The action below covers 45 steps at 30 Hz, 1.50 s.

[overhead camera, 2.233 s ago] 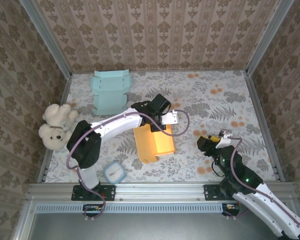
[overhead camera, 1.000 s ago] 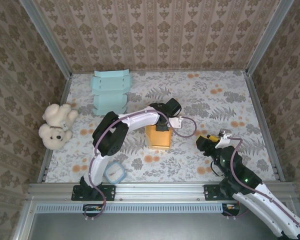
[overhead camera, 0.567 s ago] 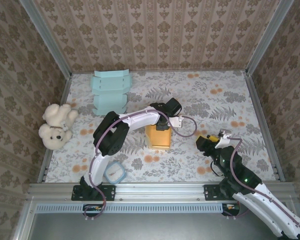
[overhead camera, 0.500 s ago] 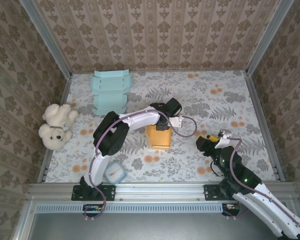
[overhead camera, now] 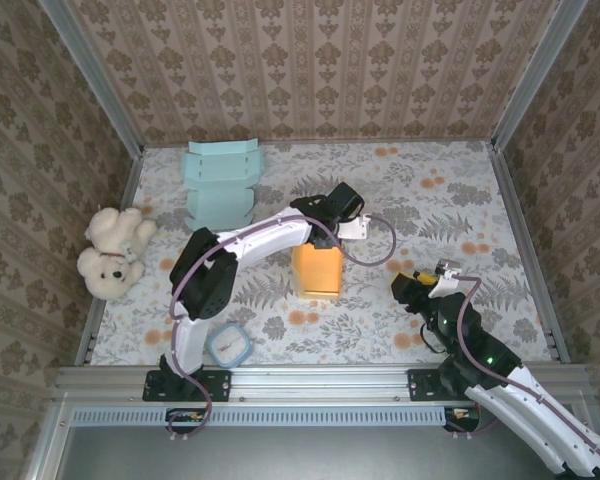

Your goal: Fold the paper box

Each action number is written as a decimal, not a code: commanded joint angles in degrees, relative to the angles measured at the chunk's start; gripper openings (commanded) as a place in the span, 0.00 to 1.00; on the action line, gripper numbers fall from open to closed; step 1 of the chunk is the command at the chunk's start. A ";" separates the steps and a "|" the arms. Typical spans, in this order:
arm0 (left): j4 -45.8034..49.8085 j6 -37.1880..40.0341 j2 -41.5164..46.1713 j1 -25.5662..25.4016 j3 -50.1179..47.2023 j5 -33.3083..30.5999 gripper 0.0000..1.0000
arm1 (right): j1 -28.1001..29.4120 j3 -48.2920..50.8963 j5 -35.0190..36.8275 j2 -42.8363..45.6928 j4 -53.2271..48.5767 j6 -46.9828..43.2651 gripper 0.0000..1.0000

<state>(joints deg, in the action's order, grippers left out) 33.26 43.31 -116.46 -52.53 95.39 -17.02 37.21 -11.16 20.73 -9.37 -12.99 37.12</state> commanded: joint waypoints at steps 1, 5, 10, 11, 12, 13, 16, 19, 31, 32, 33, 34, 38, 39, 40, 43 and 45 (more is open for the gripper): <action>-0.38 -6.25 4.51 -0.56 3.12 -3.34 0.47 | -0.12 0.35 0.91 0.17 1.34 -0.56 0.62; 1.12 -15.44 8.62 -0.61 4.77 -5.91 0.49 | -0.12 0.42 -0.45 0.09 2.24 -0.99 0.64; 7.55 -37.77 15.56 -0.05 6.43 -13.56 0.66 | -0.12 0.44 -1.58 -0.19 2.92 -1.34 0.65; 10.10 -42.86 16.60 0.50 6.86 -13.11 0.69 | -0.12 0.46 -1.78 -0.21 2.96 -1.35 0.65; 13.14 -48.50 17.80 1.02 7.10 -11.71 0.71 | -0.12 0.35 -2.08 -0.30 3.04 -1.35 0.65; 15.80 -53.10 18.85 1.49 6.79 -9.38 0.74 | -0.12 0.35 -2.33 -0.35 3.06 -1.39 0.65; 15.68 -62.34 23.12 2.59 2.01 1.13 0.83 | -0.12 0.23 -3.20 -0.97 3.52 -1.42 0.65; 15.57 -71.92 25.73 3.21 -1.86 7.18 0.92 | -0.12 0.17 -3.94 -1.90 4.18 -1.35 0.65; 15.43 -76.70 24.84 4.26 -9.17 11.09 0.67 | -0.12 0.08 -5.66 -3.63 5.30 -1.00 0.65; 15.35 -76.66 24.73 4.36 -9.38 11.45 0.64 | -0.12 0.02 -5.66 -3.64 5.33 -1.00 0.65; 15.50 -76.71 24.42 4.49 -9.44 11.69 0.62 | -0.12 0.00 -5.72 -3.77 5.18 -0.99 0.65; 15.79 -76.63 24.14 4.69 -9.59 11.89 0.59 | -0.14 -0.09 -5.91 -3.75 5.14 -1.00 0.65; 16.31 -76.71 23.39 5.24 -11.13 10.89 0.53 | -0.10 -0.22 -6.05 -3.73 5.06 -1.00 0.65; 16.27 -76.87 23.34 5.38 -11.58 10.61 0.51 | -0.12 -0.18 -6.08 -3.73 5.00 -1.00 0.65; 16.05 -76.91 23.47 5.42 -12.01 10.51 0.49 | -0.12 -0.10 -6.06 -3.73 5.09 -0.92 0.65; 15.53 -76.61 23.67 5.34 -12.85 10.25 0.44 | -0.14 -0.11 -6.23 -3.73 5.17 -0.91 0.65; 15.44 -76.23 23.65 5.42 -13.17 10.36 0.38 | -0.12 -0.15 -6.64 -3.69 5.27 -0.91 0.65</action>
<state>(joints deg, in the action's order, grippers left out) 48.42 -32.88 -92.58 -47.35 82.91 -6.61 37.21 -11.14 15.70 -13.21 -9.15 36.25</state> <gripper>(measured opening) 0.407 0.650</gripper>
